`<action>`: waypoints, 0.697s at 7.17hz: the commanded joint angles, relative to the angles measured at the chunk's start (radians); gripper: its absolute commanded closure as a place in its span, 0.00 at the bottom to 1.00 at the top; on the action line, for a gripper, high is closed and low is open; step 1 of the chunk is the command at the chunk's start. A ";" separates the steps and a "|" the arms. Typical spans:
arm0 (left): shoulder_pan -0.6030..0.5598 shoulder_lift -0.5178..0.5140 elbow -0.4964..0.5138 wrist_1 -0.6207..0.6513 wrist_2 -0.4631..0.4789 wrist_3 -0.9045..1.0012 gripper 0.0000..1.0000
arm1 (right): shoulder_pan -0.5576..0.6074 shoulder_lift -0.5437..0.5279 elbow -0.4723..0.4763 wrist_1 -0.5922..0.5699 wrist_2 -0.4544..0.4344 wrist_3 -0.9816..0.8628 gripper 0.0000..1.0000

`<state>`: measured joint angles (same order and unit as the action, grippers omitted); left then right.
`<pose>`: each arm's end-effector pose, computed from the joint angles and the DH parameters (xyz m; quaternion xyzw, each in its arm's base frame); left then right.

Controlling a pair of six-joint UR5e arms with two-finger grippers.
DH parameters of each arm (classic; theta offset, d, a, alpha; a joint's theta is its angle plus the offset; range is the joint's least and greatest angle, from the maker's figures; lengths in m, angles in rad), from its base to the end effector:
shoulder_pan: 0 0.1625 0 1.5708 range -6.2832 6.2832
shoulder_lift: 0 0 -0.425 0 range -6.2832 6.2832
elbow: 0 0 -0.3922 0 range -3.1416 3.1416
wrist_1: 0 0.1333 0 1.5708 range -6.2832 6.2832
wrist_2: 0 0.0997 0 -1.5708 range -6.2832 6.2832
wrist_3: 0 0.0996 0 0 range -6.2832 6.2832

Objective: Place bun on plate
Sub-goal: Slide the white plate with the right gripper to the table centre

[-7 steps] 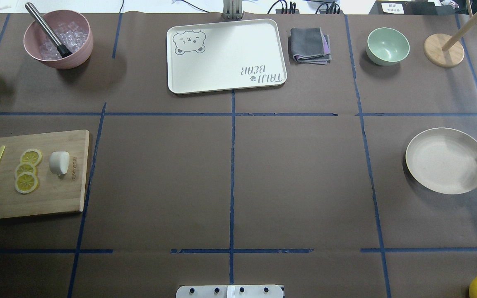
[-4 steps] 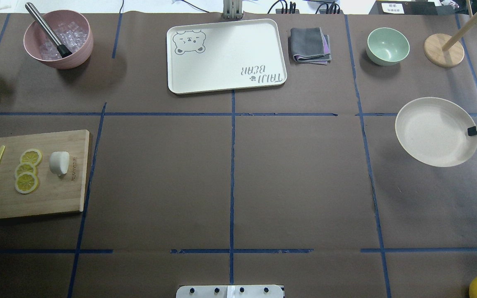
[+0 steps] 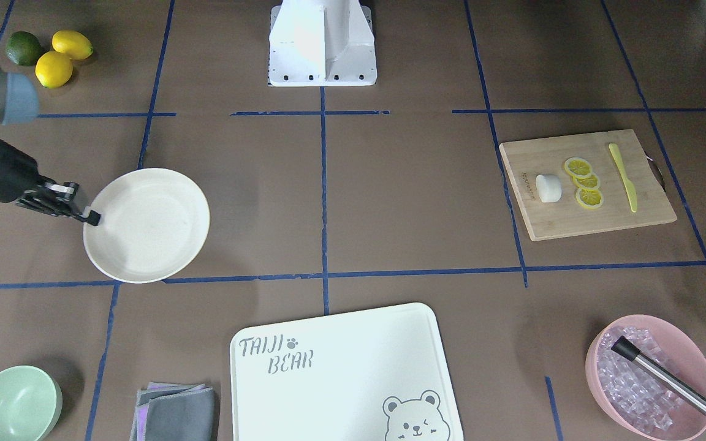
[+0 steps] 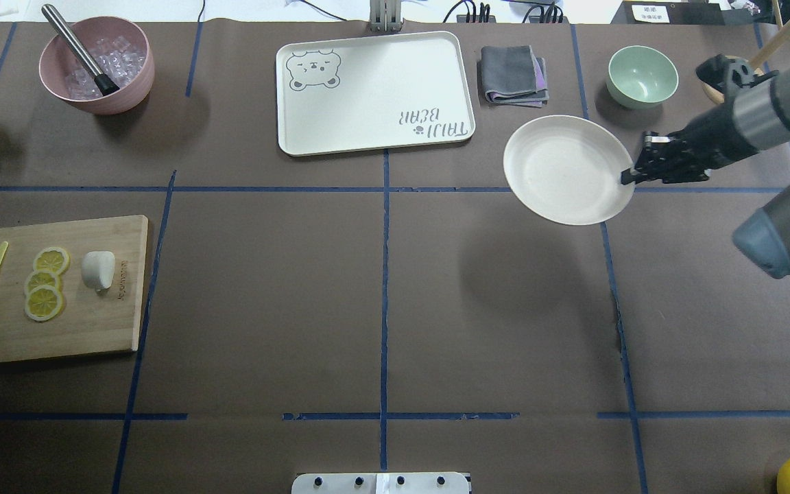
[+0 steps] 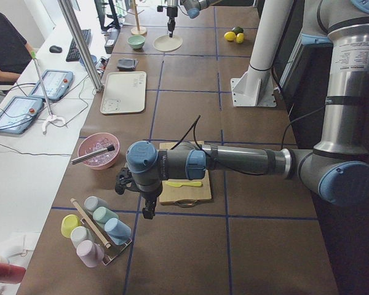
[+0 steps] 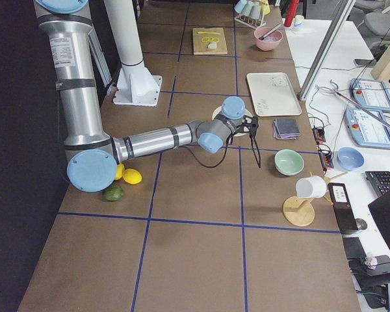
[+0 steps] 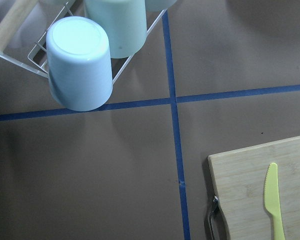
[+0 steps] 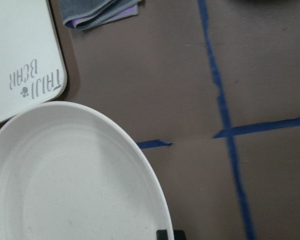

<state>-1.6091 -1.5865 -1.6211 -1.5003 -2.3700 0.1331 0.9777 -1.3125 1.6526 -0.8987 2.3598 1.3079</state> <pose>-0.0809 -0.4947 0.6315 0.0312 0.3878 0.0428 0.9202 -0.2782 -0.5248 0.3952 -0.0134 -0.5596 0.1079 0.8216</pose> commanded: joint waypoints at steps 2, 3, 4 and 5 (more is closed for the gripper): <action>0.000 0.000 0.001 0.000 0.000 -0.001 0.00 | -0.319 0.163 -0.013 -0.038 -0.342 0.259 1.00; 0.000 0.000 0.000 0.000 0.000 0.000 0.00 | -0.376 0.185 -0.013 -0.078 -0.417 0.278 1.00; -0.002 0.002 0.001 0.000 0.000 0.000 0.00 | -0.402 0.185 -0.013 -0.085 -0.444 0.289 1.00; -0.002 0.002 0.000 0.000 0.002 0.000 0.00 | -0.416 0.185 -0.013 -0.086 -0.448 0.293 1.00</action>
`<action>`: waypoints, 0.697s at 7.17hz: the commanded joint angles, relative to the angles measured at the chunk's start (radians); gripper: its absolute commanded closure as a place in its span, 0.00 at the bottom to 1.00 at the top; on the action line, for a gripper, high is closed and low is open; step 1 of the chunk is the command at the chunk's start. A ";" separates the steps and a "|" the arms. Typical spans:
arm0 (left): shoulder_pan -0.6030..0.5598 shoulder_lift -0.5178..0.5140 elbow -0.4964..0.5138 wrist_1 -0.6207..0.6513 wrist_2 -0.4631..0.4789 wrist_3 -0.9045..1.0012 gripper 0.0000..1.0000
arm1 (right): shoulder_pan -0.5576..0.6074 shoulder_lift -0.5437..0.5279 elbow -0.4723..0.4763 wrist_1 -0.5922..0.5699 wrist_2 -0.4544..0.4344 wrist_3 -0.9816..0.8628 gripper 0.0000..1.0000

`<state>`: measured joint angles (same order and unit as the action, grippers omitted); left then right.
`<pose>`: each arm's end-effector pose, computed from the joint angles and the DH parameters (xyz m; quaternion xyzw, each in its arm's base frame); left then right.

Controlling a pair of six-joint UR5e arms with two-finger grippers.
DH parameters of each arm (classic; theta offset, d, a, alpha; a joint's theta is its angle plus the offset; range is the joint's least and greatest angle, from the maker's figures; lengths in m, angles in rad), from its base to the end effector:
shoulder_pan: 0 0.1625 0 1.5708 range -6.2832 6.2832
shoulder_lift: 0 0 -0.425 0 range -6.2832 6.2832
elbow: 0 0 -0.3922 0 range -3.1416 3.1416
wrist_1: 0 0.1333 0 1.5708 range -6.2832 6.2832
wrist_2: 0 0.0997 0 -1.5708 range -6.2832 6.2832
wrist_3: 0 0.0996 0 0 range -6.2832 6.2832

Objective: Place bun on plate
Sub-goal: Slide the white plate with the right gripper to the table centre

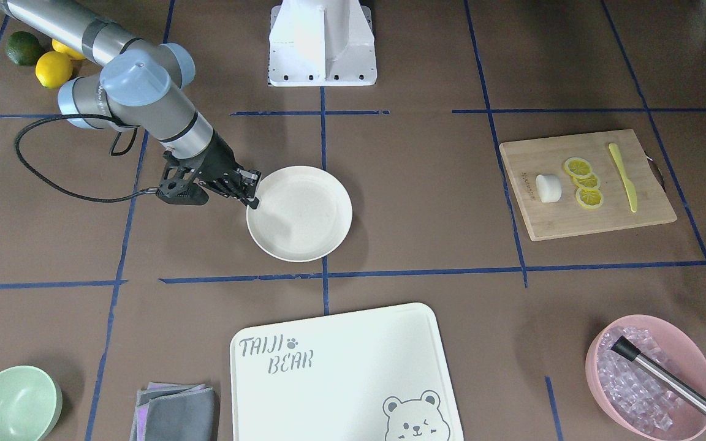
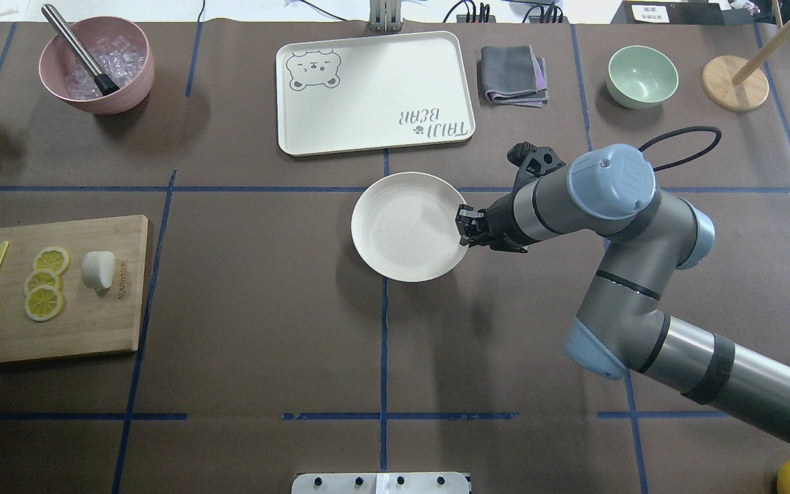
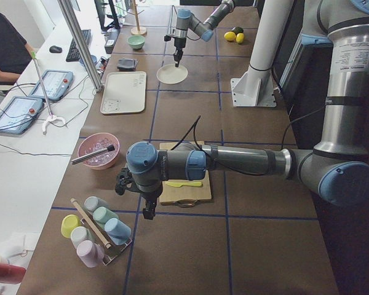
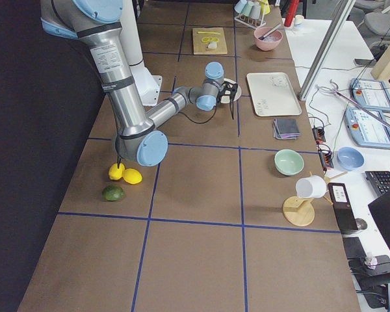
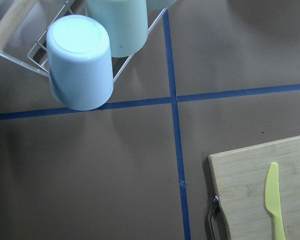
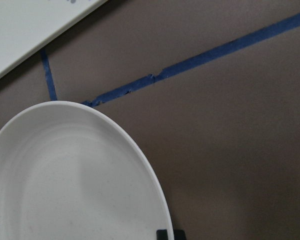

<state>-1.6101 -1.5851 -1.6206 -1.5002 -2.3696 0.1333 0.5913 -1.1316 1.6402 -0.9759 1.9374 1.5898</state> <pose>-0.0814 -0.4939 0.6325 0.0305 0.3877 0.0420 0.9203 -0.4862 -0.4440 0.3091 -0.0034 -0.5383 0.1604 0.8274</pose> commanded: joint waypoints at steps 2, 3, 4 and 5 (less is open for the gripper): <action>-0.001 0.001 -0.001 0.000 0.001 0.000 0.00 | -0.068 0.010 0.000 -0.009 -0.060 0.021 1.00; -0.001 0.001 -0.001 0.000 0.001 0.000 0.00 | -0.082 0.010 -0.002 -0.015 -0.080 0.021 1.00; -0.001 0.001 0.001 -0.002 0.001 0.000 0.00 | -0.085 0.012 0.000 -0.015 -0.081 0.021 1.00; -0.001 0.001 0.001 0.000 0.001 0.000 0.00 | -0.090 0.013 0.000 -0.015 -0.084 0.021 0.98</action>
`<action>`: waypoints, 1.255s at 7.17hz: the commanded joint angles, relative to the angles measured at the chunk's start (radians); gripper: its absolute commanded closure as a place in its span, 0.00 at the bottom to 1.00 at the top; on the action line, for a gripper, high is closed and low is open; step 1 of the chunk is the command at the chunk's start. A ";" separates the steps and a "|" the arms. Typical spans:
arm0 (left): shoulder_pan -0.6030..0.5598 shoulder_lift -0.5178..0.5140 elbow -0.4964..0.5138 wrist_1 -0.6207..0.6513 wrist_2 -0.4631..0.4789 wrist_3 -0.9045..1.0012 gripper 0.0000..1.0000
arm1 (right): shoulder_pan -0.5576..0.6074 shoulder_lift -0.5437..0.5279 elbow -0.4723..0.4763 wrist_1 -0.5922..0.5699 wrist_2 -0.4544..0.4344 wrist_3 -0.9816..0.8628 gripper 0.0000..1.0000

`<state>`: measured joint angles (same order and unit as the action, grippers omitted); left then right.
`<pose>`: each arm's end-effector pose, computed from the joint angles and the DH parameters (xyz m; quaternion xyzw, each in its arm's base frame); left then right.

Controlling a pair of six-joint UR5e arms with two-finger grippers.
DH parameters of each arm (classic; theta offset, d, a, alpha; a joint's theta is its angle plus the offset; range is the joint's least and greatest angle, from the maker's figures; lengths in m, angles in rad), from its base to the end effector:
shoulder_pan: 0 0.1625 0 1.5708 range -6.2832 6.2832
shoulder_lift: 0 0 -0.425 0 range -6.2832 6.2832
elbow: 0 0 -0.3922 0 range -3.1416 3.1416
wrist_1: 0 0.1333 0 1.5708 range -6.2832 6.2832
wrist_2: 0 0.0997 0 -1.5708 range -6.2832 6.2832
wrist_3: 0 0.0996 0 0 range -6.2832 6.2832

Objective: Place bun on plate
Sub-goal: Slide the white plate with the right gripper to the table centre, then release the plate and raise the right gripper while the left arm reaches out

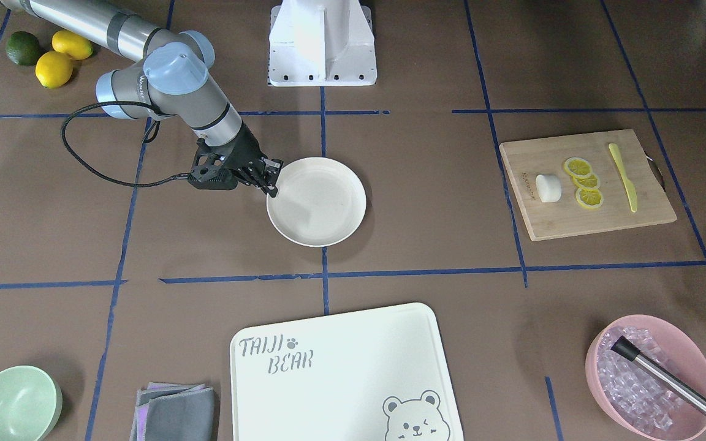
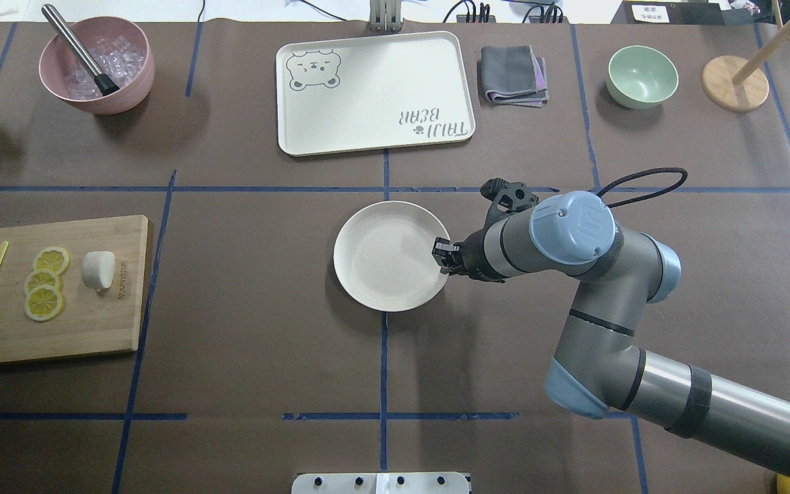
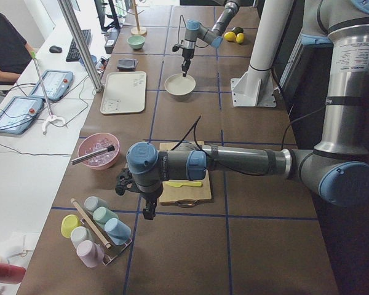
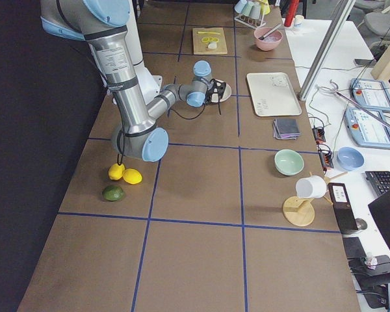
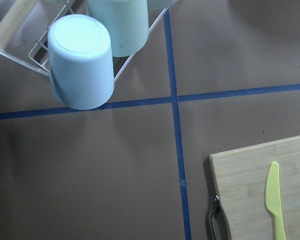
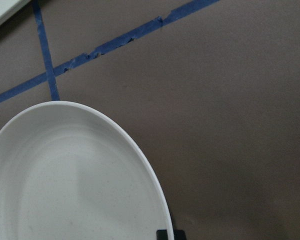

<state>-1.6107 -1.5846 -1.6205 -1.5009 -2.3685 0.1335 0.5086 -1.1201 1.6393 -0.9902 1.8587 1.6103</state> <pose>-0.0818 -0.4937 0.6328 0.0307 0.3872 0.0419 0.9206 -0.5218 -0.4112 0.3049 0.0012 -0.5315 0.1562 0.8326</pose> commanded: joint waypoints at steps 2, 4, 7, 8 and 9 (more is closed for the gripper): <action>0.000 0.000 -0.001 -0.001 0.000 0.000 0.00 | -0.009 0.005 0.002 -0.001 -0.006 0.000 0.27; 0.000 0.000 -0.015 -0.001 0.000 0.000 0.00 | -0.007 0.006 0.008 -0.010 -0.015 0.000 0.00; 0.014 0.023 -0.169 -0.010 0.009 -0.105 0.00 | 0.043 0.003 0.094 -0.150 0.005 -0.018 0.00; 0.073 0.040 -0.246 -0.010 0.008 -0.227 0.00 | 0.072 0.003 0.135 -0.241 0.035 -0.051 0.00; 0.154 0.072 -0.330 -0.015 0.002 -0.356 0.00 | 0.120 0.000 0.166 -0.333 0.071 -0.132 0.00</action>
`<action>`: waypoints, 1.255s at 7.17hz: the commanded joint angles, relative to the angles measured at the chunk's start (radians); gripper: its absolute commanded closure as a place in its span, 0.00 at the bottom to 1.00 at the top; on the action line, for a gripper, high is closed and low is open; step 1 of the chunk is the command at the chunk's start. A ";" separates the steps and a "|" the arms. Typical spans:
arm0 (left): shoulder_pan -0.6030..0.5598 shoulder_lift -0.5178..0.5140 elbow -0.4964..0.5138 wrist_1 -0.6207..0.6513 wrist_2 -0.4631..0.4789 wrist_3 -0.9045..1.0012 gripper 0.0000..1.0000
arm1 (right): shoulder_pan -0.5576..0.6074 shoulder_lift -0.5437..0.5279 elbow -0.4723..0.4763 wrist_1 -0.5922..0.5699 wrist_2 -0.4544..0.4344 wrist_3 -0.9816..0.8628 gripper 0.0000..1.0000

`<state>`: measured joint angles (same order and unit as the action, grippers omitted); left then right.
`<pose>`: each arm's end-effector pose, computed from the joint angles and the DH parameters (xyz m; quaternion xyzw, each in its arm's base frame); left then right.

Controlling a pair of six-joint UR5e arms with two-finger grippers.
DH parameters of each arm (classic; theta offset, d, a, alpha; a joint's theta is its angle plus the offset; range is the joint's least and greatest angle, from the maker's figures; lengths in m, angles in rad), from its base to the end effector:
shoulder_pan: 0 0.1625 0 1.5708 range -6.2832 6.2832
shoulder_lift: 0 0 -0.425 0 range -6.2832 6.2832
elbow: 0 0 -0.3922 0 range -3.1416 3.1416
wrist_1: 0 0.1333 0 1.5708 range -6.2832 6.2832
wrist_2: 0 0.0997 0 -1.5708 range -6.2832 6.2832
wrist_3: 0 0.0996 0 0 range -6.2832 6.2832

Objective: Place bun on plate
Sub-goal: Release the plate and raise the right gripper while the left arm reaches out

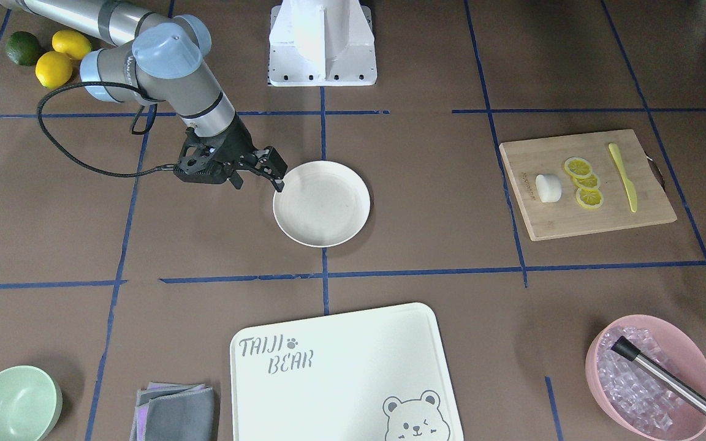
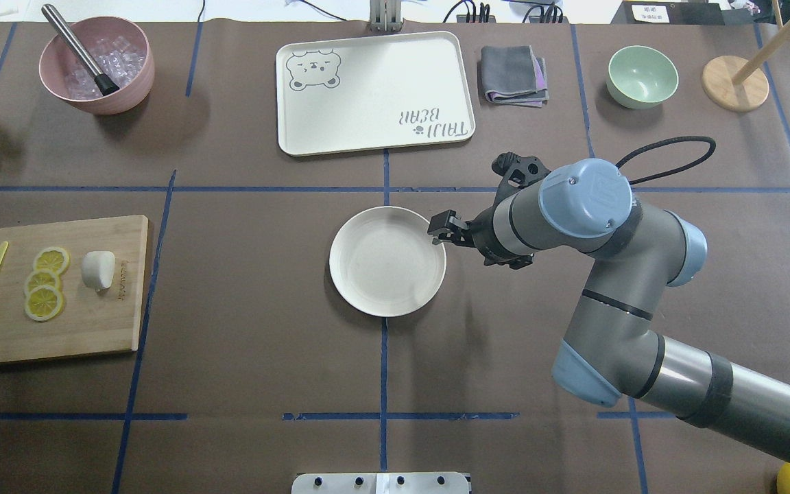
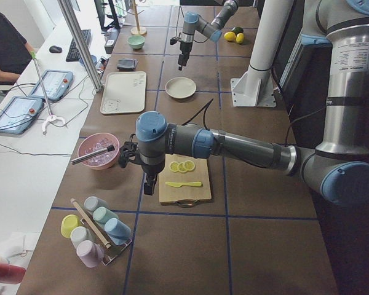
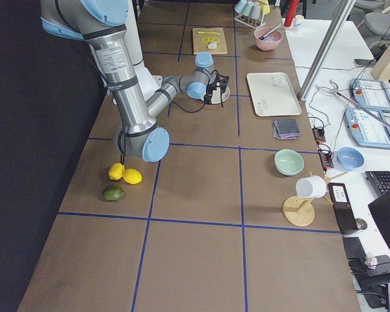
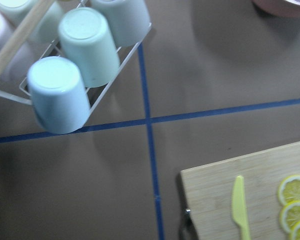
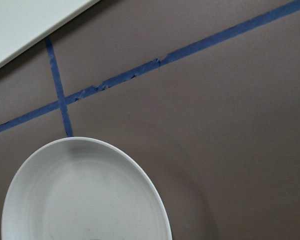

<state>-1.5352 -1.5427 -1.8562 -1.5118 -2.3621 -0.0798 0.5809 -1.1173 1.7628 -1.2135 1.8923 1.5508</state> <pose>-0.0454 -0.4808 0.5365 0.0691 0.3881 0.0179 0.9188 -0.4731 -0.4324 0.2754 0.0063 -0.4947 0.1657 0.8531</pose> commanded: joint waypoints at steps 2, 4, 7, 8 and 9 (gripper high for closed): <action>0.255 0.033 -0.199 -0.063 -0.003 -0.483 0.00 | 0.118 -0.009 0.102 -0.310 0.044 -0.304 0.00; 0.460 0.039 -0.195 -0.245 0.108 -0.801 0.01 | 0.225 -0.012 0.139 -0.455 0.106 -0.546 0.00; 0.735 0.035 -0.132 -0.430 0.367 -1.095 0.01 | 0.397 -0.131 0.147 -0.455 0.220 -0.806 0.00; 0.769 0.027 -0.062 -0.517 0.392 -1.132 0.01 | 0.439 -0.165 0.147 -0.455 0.231 -0.881 0.00; 0.786 0.026 0.010 -0.591 0.421 -1.138 0.01 | 0.492 -0.208 0.147 -0.454 0.282 -0.955 0.00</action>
<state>-0.7859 -1.5129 -1.9295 -2.0069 -1.9836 -1.1876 1.0095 -1.2735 1.9092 -1.6685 2.1275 0.6937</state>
